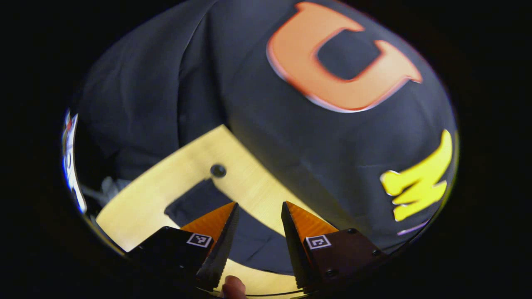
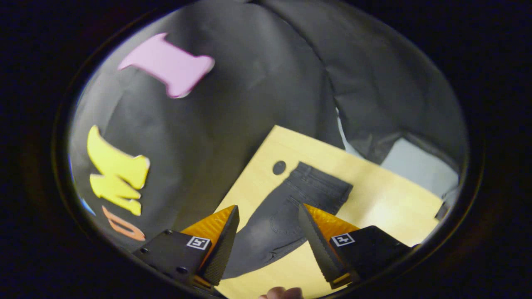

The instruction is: Grasp the waist and the cuffs of the jeans and fold them to make the two legs overlap; first hold the waist and fold one-third of the jeans toward the cuffs, then hold the cuffs and fold the remaining one-third in the same direction to finish folding.

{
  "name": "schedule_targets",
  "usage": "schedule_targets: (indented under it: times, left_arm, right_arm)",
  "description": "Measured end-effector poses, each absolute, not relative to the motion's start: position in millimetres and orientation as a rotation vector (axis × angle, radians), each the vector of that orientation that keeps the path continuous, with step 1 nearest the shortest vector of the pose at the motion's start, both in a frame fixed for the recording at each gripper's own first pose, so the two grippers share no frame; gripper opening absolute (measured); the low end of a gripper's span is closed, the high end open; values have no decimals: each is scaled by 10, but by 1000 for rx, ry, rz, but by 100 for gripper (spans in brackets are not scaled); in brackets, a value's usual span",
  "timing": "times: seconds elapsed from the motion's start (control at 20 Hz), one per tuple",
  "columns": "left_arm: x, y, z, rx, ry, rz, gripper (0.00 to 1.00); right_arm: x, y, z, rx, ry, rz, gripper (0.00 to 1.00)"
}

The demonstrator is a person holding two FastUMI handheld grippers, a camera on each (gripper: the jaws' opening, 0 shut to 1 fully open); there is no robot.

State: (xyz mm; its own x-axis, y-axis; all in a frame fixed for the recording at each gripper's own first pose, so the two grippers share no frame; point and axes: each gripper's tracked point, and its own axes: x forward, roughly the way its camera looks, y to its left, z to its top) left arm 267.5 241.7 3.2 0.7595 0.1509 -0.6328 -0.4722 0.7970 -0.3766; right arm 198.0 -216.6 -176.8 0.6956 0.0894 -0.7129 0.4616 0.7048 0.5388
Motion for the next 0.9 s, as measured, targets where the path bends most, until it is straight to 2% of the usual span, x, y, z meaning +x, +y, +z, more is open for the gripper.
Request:
schedule_targets:
  times: [0.05,0.1,0.2,0.4,0.55,0.75,0.9]
  left_arm:
    - [2601,2442,389,-464,514,333,68]
    - [2623,2396,724,-397,426,311,68]
    - [2541,2273,1054,-334,313,267,100]
    - [2158,1925,1124,-217,214,218,99]
    - [1783,1554,1087,-102,144,162,99]
    - [1381,1192,953,-42,93,140,99]
    - [1239,968,810,-69,91,116,99]
  right_arm:
    - [1977,-2119,-1521,698,723,-186,90]
    - [1951,-2022,-1282,625,656,-145,82]
    - [1820,-1837,-767,493,520,-58,85]
    - [1555,-1559,-194,233,317,32,100]
    - [1357,-1330,-71,100,215,61,92]
    - [1282,-1207,-213,97,258,82,93]
    - [1041,-1294,-601,115,320,62,93]
